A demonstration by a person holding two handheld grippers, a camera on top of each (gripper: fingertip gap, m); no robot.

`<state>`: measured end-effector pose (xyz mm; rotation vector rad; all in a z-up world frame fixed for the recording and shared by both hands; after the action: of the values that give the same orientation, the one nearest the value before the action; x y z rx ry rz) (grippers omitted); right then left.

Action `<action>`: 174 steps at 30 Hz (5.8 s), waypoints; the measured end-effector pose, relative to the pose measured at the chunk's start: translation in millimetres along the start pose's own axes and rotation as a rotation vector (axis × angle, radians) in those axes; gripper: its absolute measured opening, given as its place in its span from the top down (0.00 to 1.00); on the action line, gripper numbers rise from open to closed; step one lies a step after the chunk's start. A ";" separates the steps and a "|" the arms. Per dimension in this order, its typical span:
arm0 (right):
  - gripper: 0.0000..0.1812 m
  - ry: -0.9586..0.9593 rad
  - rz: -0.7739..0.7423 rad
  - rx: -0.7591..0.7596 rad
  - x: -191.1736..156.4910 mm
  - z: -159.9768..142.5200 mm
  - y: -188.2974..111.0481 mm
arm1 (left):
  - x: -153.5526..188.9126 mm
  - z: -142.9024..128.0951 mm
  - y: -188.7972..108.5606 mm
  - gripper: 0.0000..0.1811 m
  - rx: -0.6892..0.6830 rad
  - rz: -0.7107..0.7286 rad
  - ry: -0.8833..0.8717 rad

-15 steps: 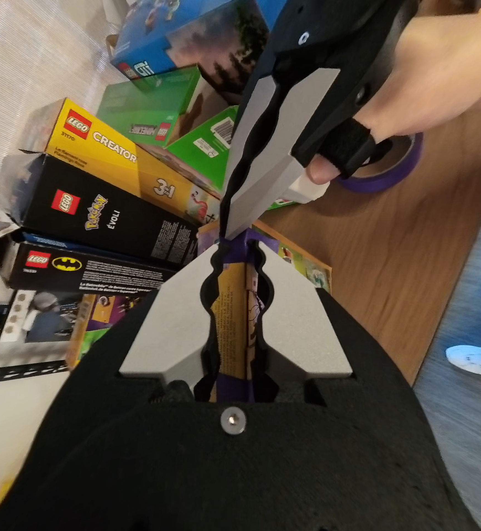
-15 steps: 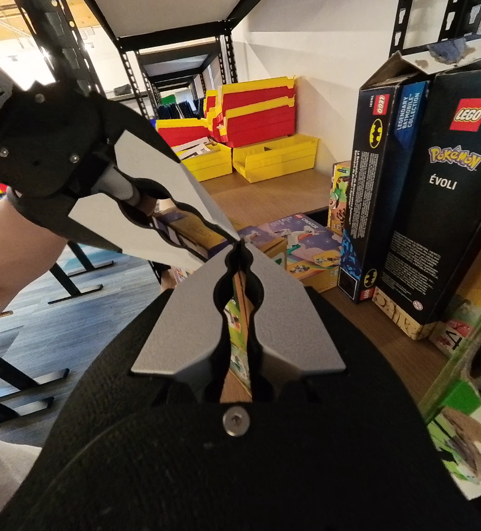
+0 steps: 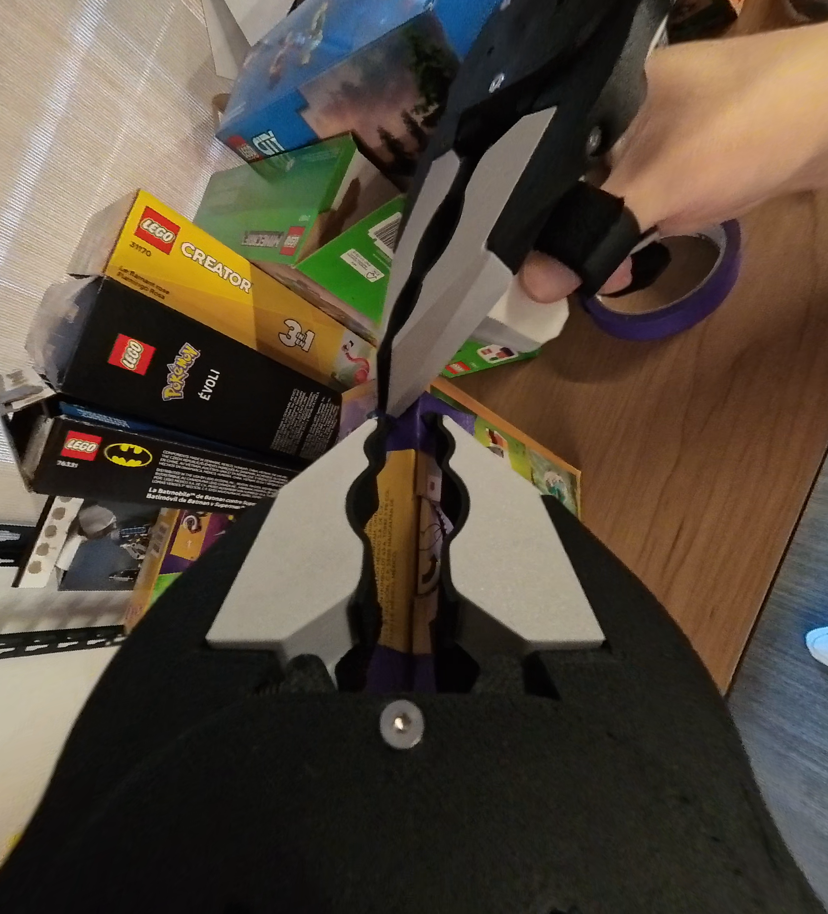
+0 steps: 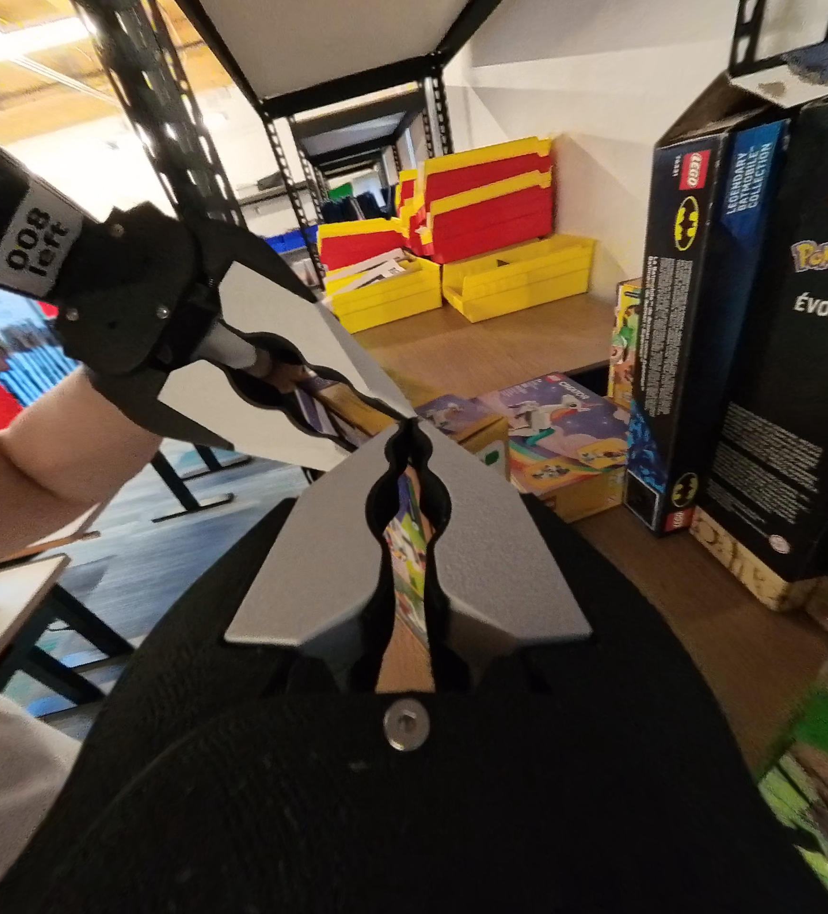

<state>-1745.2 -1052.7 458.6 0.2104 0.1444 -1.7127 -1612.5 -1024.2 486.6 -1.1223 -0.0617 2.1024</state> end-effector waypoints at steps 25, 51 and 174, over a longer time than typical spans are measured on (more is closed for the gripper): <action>0.92 -0.367 -0.085 -0.351 -14.0 14.2 -5.3 | -3.8 -2.2 -4.3 0.88 0.046 -0.117 -0.098; 0.92 -0.346 -0.080 -0.332 -8.8 14.8 -3.7 | -18.1 -2.4 -4.1 0.81 -0.071 -0.189 -0.035; 0.42 -0.171 -0.193 -0.105 15.1 -65.6 9.0 | 42.8 -118.8 -62.1 0.48 0.264 0.520 -0.565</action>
<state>-1734.7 -1054.4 391.5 -0.0296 0.1303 -1.9002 -1503.7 -986.1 406.0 -0.3821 0.2607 2.7366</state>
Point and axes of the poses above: each gripper's, where its closed fingertips meet, y out along the fingers, z out of its top, x = y × z across the jaws, the point moved 9 cm from there along -y, back along the fingers, and after that the axes turned 12 degrees about z, right-handed, at the moved point
